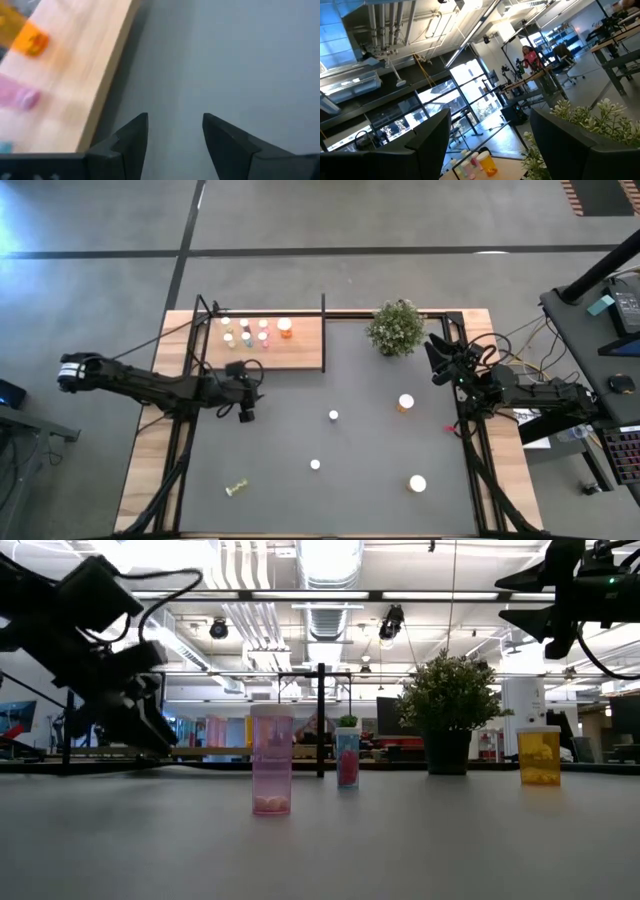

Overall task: Pick and place medicine bottles onto shelf by color
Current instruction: Put the yellow pill bottle on the shelf aligned with the other yellow pill bottles

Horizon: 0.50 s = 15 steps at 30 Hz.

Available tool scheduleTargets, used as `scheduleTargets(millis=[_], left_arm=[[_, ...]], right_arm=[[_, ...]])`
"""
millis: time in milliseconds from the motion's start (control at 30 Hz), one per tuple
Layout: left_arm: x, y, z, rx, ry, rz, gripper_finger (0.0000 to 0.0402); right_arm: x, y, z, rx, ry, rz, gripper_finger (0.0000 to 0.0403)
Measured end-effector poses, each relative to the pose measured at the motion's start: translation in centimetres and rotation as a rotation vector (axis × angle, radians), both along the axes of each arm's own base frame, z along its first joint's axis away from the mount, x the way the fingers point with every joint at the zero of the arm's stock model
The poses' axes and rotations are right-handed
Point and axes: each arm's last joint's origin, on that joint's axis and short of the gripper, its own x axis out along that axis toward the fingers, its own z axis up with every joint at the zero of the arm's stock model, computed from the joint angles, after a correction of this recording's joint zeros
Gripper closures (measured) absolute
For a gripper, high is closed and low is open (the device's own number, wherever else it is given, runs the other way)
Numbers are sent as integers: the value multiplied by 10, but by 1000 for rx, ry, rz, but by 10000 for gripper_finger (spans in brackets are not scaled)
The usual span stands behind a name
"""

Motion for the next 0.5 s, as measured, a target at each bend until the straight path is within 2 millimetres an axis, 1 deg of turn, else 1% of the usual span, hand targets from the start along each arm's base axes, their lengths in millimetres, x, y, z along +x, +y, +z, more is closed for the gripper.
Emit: scheduleTargets(millis=[133, 233, 367, 500], left_arm=[[3, -4, 16, -70, -94, -80, 228], [3, -4, 33, -73, -185, -89, 228], [0, -4, 60, -63, -333, -81, 228], [-7, -3, 95, -56, -563, -81, 228]], right_arm=[[0, 0, 0, 0, 0, 0, 142], [0, 0, 0, 0, 0, 0, 142], [0, 0, 0, 0, 0, 0, 142], [0, 0, 0, 0, 0, 0, 142]])
